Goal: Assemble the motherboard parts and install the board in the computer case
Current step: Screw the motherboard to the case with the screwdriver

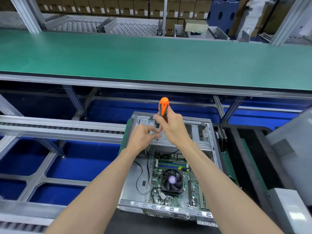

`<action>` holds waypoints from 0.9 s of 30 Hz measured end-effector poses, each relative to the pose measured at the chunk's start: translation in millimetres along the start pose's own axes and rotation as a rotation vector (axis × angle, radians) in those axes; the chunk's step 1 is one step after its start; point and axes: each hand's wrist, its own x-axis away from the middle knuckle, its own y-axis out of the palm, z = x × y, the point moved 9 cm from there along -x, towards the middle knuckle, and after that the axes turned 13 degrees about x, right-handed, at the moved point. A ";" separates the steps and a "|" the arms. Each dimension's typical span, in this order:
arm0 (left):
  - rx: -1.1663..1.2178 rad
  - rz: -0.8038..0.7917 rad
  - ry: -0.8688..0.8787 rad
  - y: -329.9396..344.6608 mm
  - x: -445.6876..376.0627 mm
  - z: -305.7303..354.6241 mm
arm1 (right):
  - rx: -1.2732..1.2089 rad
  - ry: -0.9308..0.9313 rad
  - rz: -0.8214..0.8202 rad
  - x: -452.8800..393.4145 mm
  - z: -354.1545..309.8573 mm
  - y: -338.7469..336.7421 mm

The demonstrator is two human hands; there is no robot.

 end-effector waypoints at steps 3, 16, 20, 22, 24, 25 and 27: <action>-0.021 0.005 0.007 0.1 1.0 -1.4 | 0.019 0.004 -0.011 0.3 0.8 4.6; -0.021 0.030 -0.019 1.2 3.3 -9.8 | 0.071 0.026 -0.004 -0.4 3.6 10.0; -0.016 0.025 -0.022 2.5 3.4 -10.8 | 0.169 0.010 0.040 -4.8 -0.9 3.1; -0.026 0.024 -0.049 4.5 2.3 -15.1 | 0.268 -0.024 0.101 -8.2 -6.7 -7.0; -0.043 0.029 -0.071 7.1 0.6 -19.3 | 0.239 -0.070 0.134 -10.4 -14.9 -16.4; -0.052 0.032 -0.083 8.4 -0.2 -21.5 | 0.220 -0.100 0.135 -11.5 -20.3 -19.9; -0.079 0.033 -0.097 10.5 -2.0 -24.9 | 0.259 -0.171 0.125 -13.5 -29.6 -23.5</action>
